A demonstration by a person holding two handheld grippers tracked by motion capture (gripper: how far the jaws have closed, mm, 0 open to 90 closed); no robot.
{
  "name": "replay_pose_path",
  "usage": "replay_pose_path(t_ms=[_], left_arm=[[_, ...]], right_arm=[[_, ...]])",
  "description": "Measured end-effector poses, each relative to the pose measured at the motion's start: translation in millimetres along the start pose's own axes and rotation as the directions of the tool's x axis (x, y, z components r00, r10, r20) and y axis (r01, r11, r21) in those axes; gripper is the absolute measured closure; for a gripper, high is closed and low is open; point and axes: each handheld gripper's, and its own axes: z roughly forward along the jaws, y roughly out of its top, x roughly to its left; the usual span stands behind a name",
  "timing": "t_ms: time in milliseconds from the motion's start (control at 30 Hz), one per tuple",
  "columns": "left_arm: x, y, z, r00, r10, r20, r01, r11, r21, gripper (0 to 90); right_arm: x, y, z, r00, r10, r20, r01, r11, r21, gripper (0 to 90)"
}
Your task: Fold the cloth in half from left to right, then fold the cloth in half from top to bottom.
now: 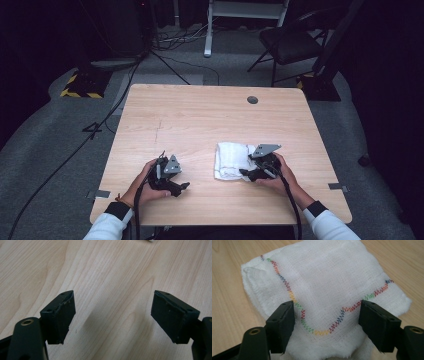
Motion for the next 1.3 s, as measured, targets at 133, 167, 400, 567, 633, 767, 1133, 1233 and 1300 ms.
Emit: replay_pose_path(t_ms=[133,167,400,567,633,767,1133,1233,1300], left_arm=[[0.6,-0.5,2.9,1.0,0.008,-0.002,-0.008,0.9999,0.011,19.5],[1.2,-0.5,3.3,1.0,0.006,0.001,-0.006,0.9999,0.014,19.3],[5.0,-3.1,2.9,0.9998,-0.016,0.008,0.016,0.9999,-0.004,18.6],[4.0,-6.1,4.0,0.9997,-0.023,0.008,0.023,0.9997,-0.001,18.6],[2.5,-7.2,5.2,0.9998,-0.021,0.006,0.021,0.9998,0.0,18.5],[1.2,-8.7,6.1,0.9996,-0.025,0.013,0.025,0.9997,0.0,18.3],[7.4,-21.2,6.2,0.9951,-0.083,0.053,0.086,0.995,-0.05,16.3],[7.2,-23.6,5.9,0.9953,-0.083,0.05,0.086,0.9941,-0.065,16.4],[6.9,-24.0,5.7,0.9951,-0.087,0.048,0.09,0.9938,-0.066,16.3]], right_arm=[[-8.8,6.5,6.9,1.0,0.006,-0.003,-0.006,1.0,-0.001,29.2],[-10.8,8.1,8.8,1.0,0.005,-0.007,-0.005,1.0,-0.002,29.2],[-24.9,19.3,19.7,0.9999,0.007,-0.015,-0.007,1.0,0.004,29.2],[-30.4,25.9,24.5,0.9999,0.007,-0.014,-0.007,1.0,0.012,28.9],[-29.4,27.5,23.7,1.0,0.002,-0.006,-0.002,1.0,0.024,29.2],[-28.0,28.4,22.4,1.0,0.0,0.002,0.0,1.0,0.03,29.4],[-23.6,35.6,3.7,0.9985,-0.049,0.027,0.048,0.999,0.013,29.7],[-22.3,36.6,-3.5,0.9978,-0.061,0.025,0.061,0.998,0.015,29.5],[-20.0,36.7,-8.6,0.9967,-0.075,0.031,0.075,0.997,0.016,29.4]])
